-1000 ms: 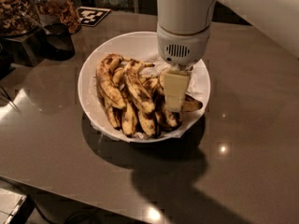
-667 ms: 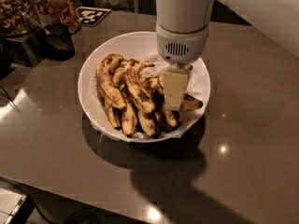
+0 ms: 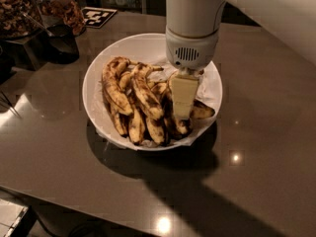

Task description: Pick banana from white bowl

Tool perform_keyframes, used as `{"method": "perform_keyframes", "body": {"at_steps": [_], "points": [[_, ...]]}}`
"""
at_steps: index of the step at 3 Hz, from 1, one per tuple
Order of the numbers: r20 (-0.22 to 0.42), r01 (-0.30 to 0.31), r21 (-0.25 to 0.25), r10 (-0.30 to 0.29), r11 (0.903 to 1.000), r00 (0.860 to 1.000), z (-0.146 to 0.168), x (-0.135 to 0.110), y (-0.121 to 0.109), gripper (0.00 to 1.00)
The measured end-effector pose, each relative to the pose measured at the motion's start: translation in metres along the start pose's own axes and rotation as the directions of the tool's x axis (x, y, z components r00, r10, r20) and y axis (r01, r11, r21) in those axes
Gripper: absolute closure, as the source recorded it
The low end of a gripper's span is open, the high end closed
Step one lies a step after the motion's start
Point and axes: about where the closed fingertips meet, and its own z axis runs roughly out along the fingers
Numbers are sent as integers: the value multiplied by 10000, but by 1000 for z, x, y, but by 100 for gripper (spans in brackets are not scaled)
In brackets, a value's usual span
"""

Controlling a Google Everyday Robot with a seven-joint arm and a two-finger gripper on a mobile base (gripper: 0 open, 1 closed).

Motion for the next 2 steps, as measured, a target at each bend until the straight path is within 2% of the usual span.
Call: {"method": "perform_keyframes", "body": {"at_steps": [1, 2], "points": [[48, 97, -248, -96, 9996, 9999, 5, -1, -1, 34], [98, 149, -342, -145, 9993, 9998, 5, -2, -2, 52]]}}
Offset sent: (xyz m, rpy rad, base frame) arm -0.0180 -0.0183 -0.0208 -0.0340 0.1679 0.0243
